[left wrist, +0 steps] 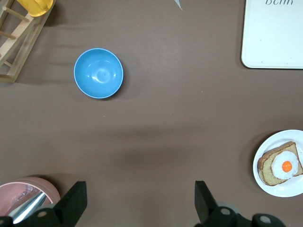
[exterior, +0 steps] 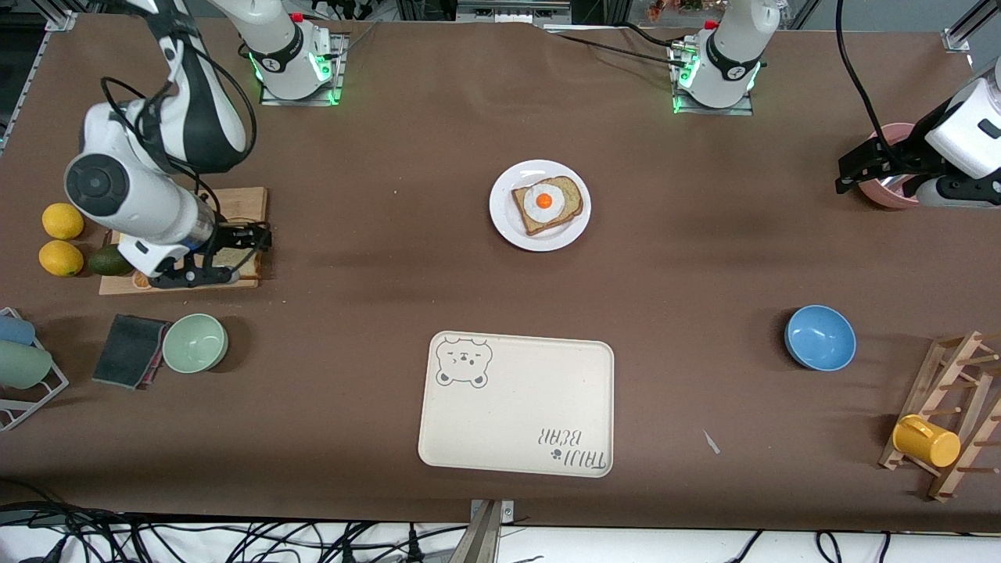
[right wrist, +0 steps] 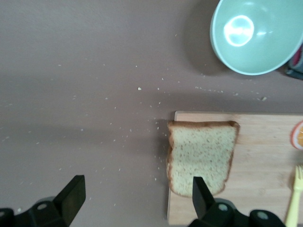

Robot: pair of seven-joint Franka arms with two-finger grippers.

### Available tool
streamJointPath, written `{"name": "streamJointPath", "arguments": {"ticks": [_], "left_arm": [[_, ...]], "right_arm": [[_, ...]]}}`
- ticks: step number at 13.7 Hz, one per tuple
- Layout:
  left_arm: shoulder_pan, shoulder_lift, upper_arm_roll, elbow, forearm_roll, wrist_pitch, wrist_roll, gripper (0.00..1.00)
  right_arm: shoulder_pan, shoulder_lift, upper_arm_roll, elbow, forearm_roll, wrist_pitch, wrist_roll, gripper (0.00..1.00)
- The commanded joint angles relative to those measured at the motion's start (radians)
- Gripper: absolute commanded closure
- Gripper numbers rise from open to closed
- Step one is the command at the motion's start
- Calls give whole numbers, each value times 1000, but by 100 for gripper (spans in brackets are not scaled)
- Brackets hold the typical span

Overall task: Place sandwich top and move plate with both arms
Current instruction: 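Reach the right gripper over the bread slice on the cutting board, then lower the open right gripper around the edge of the bread slice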

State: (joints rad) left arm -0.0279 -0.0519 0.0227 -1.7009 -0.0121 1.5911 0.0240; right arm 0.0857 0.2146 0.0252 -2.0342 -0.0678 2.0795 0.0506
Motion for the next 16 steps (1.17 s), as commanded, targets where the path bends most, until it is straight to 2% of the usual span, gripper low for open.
{"name": "streamJointPath", "arguments": {"ticks": [1,4,10,16], "left_arm": [[3,-8,2,4,-23,-13,5,0],[3,-8,2,4,-23,-13,5,0],[3,-8,2,4,-23,-13,5,0],[3,-8,2,4,-23,-13,5,0]], "right_arm": [[-7,29,2,-59,-50,101,17,0],[-10,43,2,-152,-136,209,77,1],[-10,68,2,-213,-263,243,225,18],[-14,120,2,-215,-276,281,250,29]]}}
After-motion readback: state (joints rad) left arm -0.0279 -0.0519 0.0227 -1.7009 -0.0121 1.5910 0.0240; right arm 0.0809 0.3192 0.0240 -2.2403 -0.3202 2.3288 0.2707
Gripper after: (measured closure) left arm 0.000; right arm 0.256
